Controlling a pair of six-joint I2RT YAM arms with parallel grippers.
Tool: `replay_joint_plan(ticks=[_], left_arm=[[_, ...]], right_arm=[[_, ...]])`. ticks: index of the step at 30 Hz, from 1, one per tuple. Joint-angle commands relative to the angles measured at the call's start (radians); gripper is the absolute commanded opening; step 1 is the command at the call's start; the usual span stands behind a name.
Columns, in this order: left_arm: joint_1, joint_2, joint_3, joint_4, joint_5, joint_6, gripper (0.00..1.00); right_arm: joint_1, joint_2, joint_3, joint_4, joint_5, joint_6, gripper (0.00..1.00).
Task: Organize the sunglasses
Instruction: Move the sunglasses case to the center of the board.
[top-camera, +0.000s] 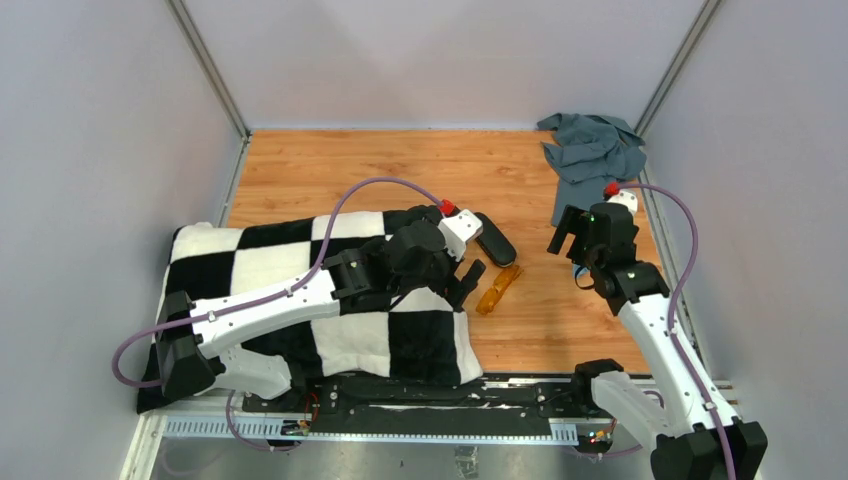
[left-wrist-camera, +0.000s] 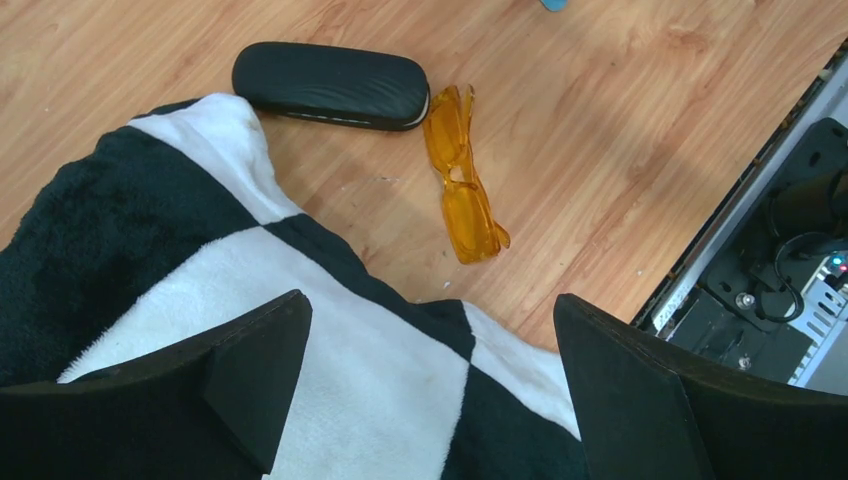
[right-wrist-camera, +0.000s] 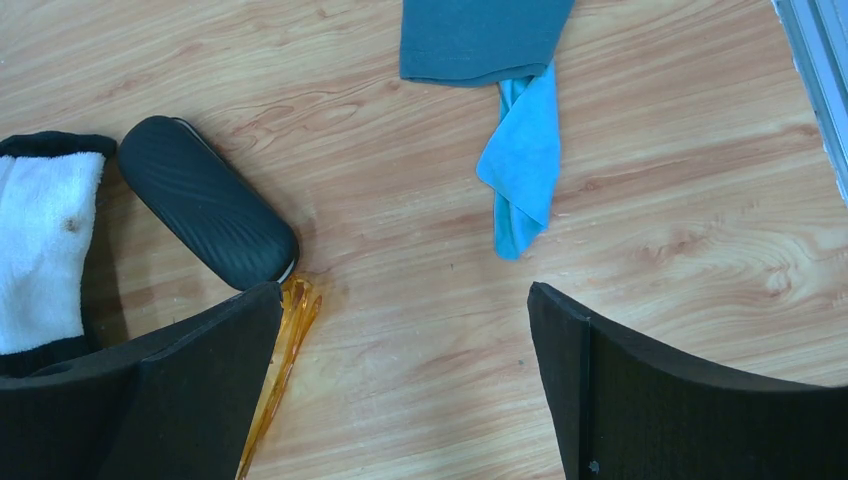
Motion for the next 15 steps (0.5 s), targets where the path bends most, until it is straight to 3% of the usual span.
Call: replay_joint_plan(ticks=[1,15], left_arm=[[-0.006,0.004,0.021,0.0,0.018,0.005,1.0],[-0.004,0.107,0.052,0.013,-0.008,-0.129,1.0]], right_arm=[[-0.013,-0.024,-0.018,-0.004,0.017,-0.003,1.0],[-0.013,0.003,-0.027,0.034,-0.086,-0.013,0.99]])
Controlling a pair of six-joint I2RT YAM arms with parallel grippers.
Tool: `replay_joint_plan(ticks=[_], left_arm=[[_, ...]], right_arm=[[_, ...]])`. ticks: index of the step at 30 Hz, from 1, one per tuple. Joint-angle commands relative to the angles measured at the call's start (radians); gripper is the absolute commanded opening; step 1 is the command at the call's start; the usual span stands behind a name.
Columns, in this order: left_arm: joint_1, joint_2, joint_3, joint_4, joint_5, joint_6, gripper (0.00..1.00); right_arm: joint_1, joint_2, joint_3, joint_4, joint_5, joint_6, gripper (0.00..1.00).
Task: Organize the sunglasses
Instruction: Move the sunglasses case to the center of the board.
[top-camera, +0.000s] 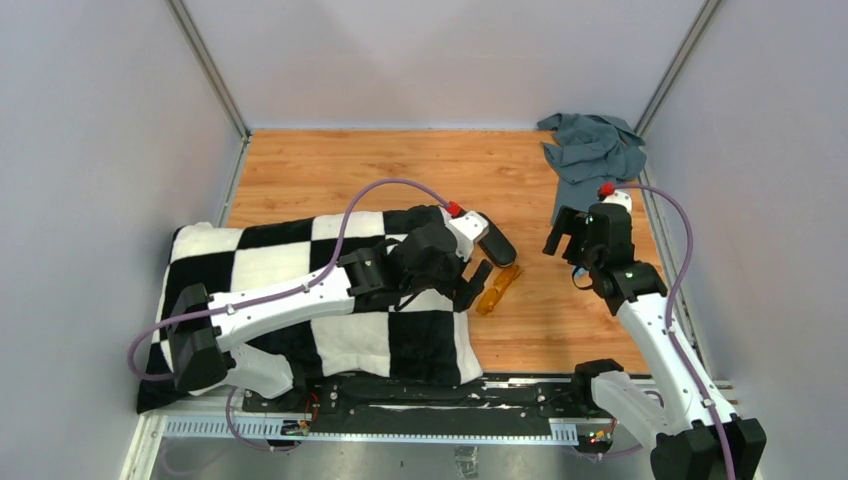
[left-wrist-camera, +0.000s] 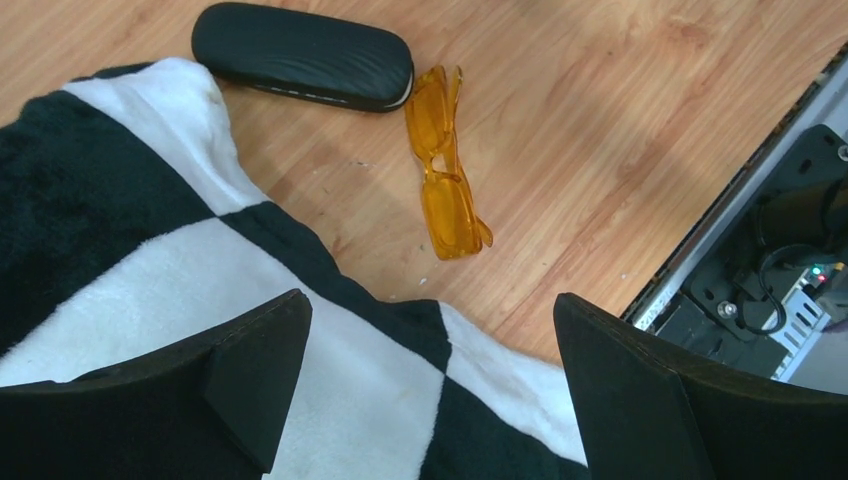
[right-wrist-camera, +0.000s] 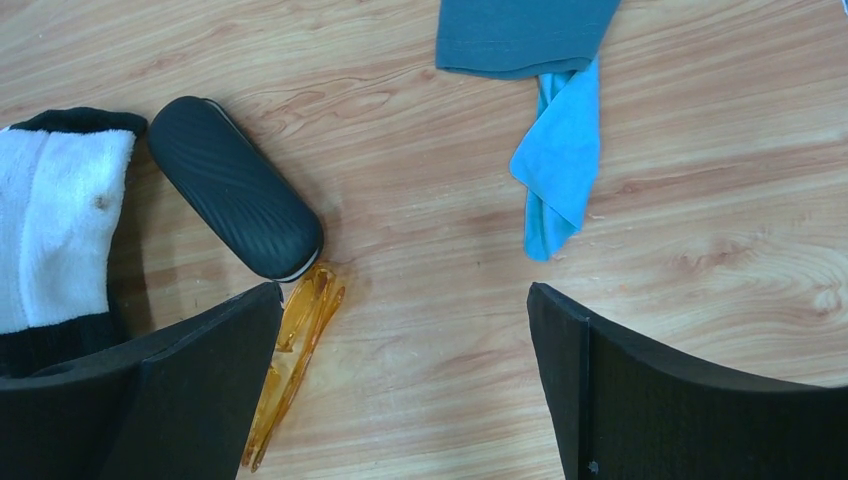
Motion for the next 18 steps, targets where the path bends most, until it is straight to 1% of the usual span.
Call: replay_joint_plan(ticks=[1,6,8,9,11,12,15,16,18], left_arm=[[-0.004,0.085,0.078,-0.028,-0.048,-0.075,1.0],[-0.002,0.228,0.237,-0.182,-0.119,-0.133,1.0],[0.018,0.229,0.242,-0.191,-0.116,-0.151,1.0],[0.042,0.207,0.231,-0.183,-0.092,-0.167,1.0],[0.121,0.153,0.182,-0.138,-0.013,-0.221,1.0],[0.173,0.125,0.149,-0.113,0.025,-0.246,1.0],[0.308,0.054,0.071,-0.064,0.095,-0.259,1.0],[0.338,0.036,0.061,-0.069,0.106,-0.253,1.0],[0.379,-0.006,0.054,-0.078,0.125,-0.24,1.0]], right_arm=[[-0.013,-0.002,-0.011,0.003,-0.019,-0.007,0.99],[-0.013,0.007,0.001,-0.048,0.018,-0.001,0.98],[-0.013,0.005,0.0,-0.056,0.002,-0.017,0.98],[-0.013,0.006,-0.003,-0.054,-0.02,-0.026,0.98],[-0.013,0.019,-0.012,-0.026,-0.134,-0.055,0.98],[-0.013,0.036,-0.017,-0.001,-0.236,-0.071,0.98],[0.001,0.128,0.001,0.07,-0.442,-0.068,0.95],[0.016,0.168,0.018,0.088,-0.475,-0.072,0.94],[0.059,0.252,0.06,0.109,-0.456,-0.09,0.94]])
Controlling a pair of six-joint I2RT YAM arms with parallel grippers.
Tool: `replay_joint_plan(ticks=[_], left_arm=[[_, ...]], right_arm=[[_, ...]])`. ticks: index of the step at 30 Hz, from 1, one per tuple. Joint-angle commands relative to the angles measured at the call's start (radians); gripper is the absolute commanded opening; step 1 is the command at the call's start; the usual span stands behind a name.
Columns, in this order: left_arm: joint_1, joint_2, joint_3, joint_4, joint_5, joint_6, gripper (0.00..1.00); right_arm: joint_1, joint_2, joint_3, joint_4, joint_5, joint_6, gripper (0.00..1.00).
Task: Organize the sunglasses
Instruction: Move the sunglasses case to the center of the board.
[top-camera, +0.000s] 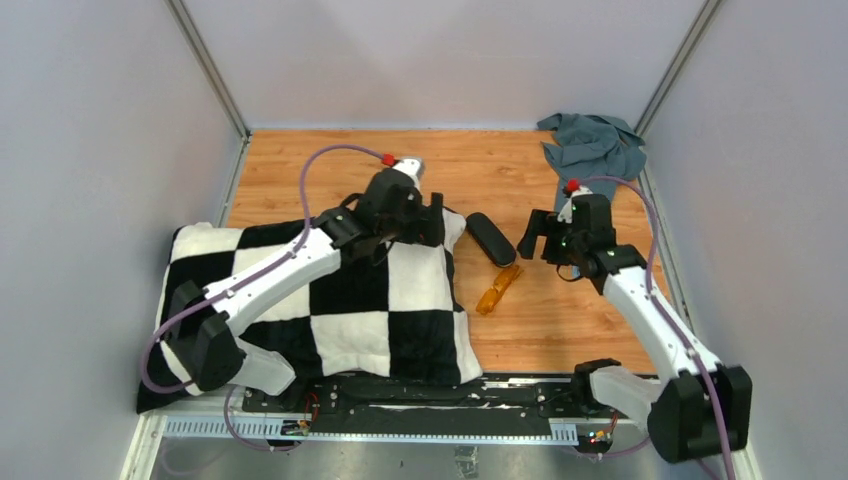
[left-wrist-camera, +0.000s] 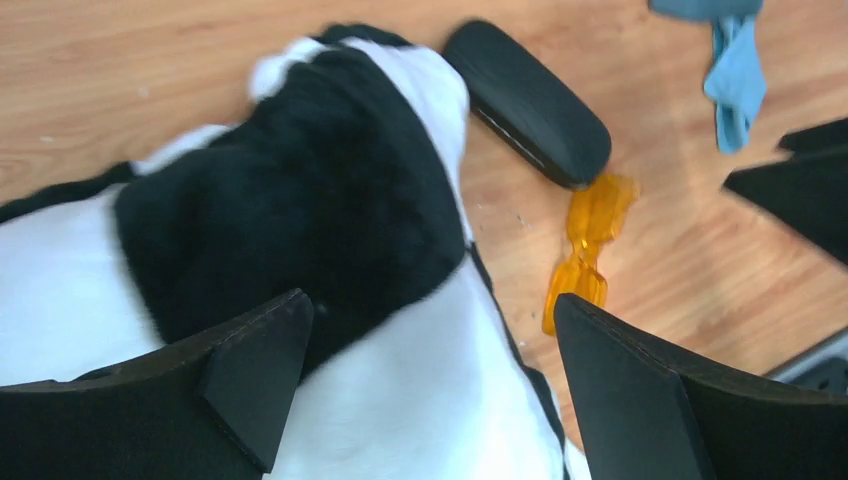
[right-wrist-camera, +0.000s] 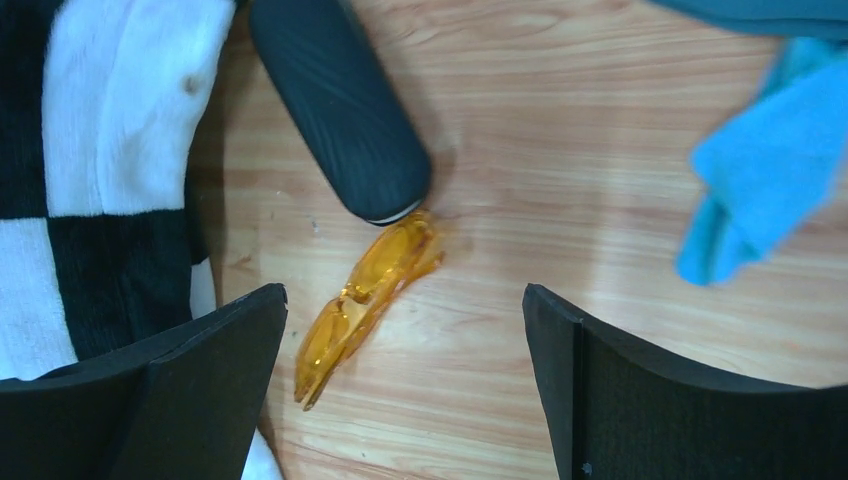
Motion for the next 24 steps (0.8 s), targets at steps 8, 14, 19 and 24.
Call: replay_joint_plan(ticks=[8,14,19,24], left_arm=[[0.082,-0.195,0.008,0.029,0.13,0.026,1.0],[0.083,-0.227,0.008,0.059,0.225,0.026,1.0],[0.083,-0.232,0.008,0.046,0.215,0.031,1.0],[0.082,-0.22,0.006,0.06,0.251,0.032,1.0]], right_arm=[[0.1,0.585,0.378,-0.04,-0.134,-0.156,0.93],[0.099,0.816,0.503,-0.08,-0.209,-0.252,0.95],[0.099,0.883,0.504,-0.061,-0.248,-0.248,0.93],[0.097,0.893,0.499,-0.067,-0.194,-0.225,0.66]])
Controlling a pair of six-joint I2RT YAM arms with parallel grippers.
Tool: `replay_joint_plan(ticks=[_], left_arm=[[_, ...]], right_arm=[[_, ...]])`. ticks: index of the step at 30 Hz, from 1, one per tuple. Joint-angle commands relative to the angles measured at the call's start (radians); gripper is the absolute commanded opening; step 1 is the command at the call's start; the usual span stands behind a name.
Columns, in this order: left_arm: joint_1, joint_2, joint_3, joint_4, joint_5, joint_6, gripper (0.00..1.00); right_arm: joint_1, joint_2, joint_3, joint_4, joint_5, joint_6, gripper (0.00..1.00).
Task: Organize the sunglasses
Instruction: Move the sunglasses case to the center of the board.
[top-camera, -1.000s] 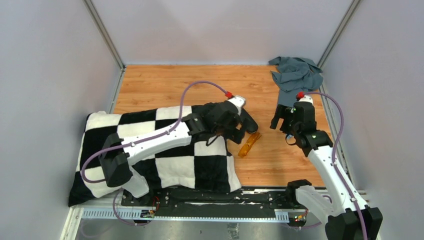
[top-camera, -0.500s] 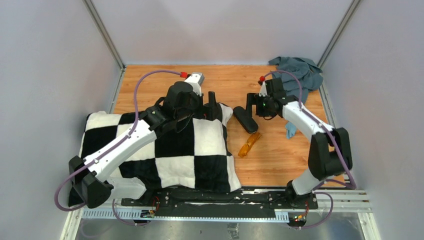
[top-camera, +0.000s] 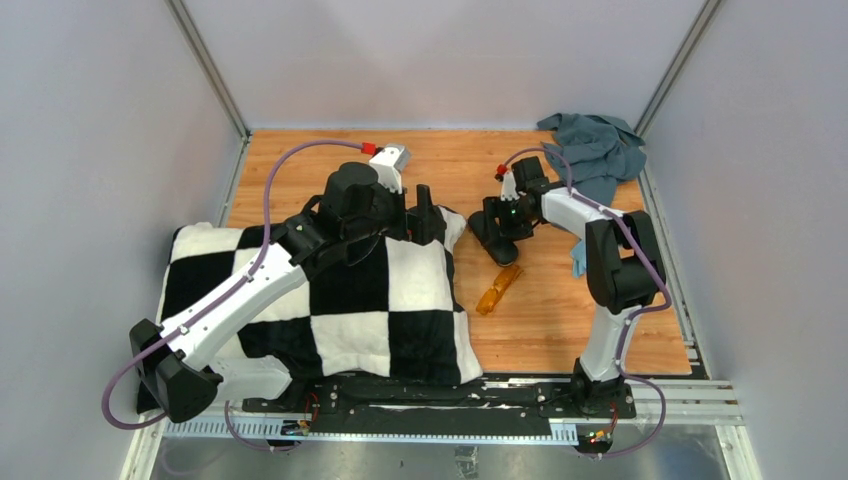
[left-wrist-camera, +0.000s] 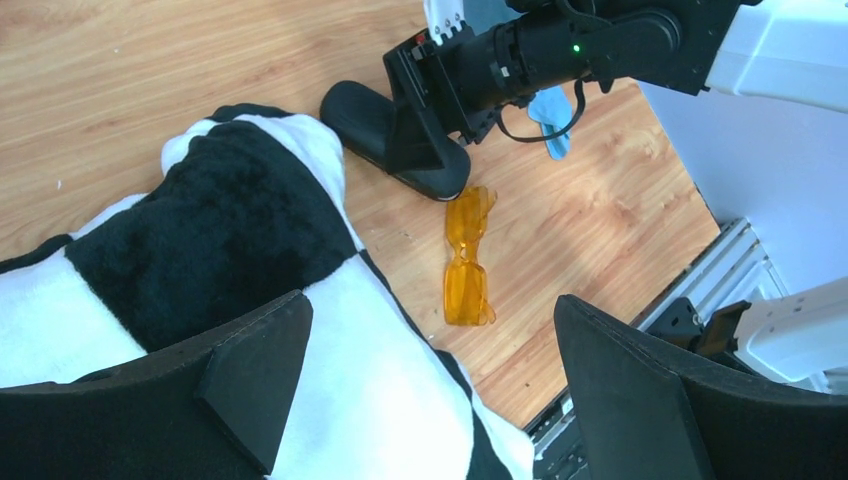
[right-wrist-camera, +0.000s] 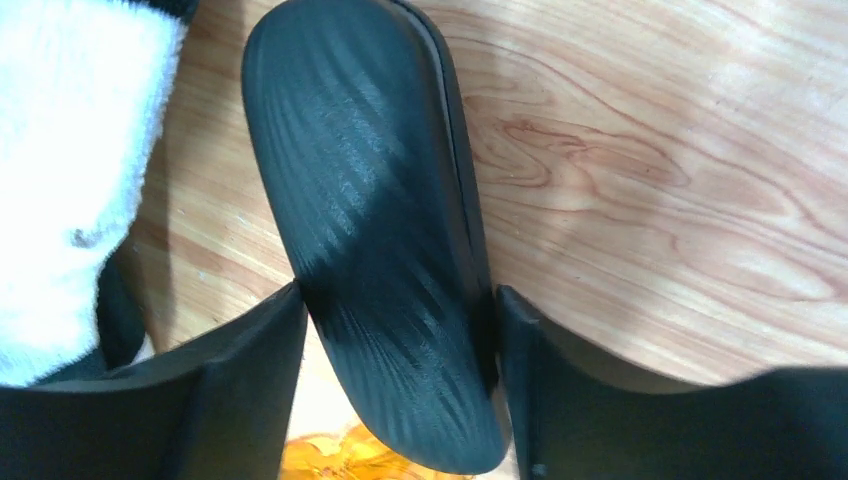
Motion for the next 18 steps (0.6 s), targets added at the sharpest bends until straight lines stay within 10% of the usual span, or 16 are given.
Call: replay_joint_plan(ticks=[1,18], left_arm=[[-0.002,-0.002,0.014,0.023,0.04,0.011,1.0],[-0.002,0.035,-0.013,0.05,0.068,-0.016,1.0]], right_arm=[[0.004,0.008,0.007,-0.055,0.052,0.012,0.56],[-0.059,-0.172,-0.149,-0.107,0.725,0.15,0.43]])
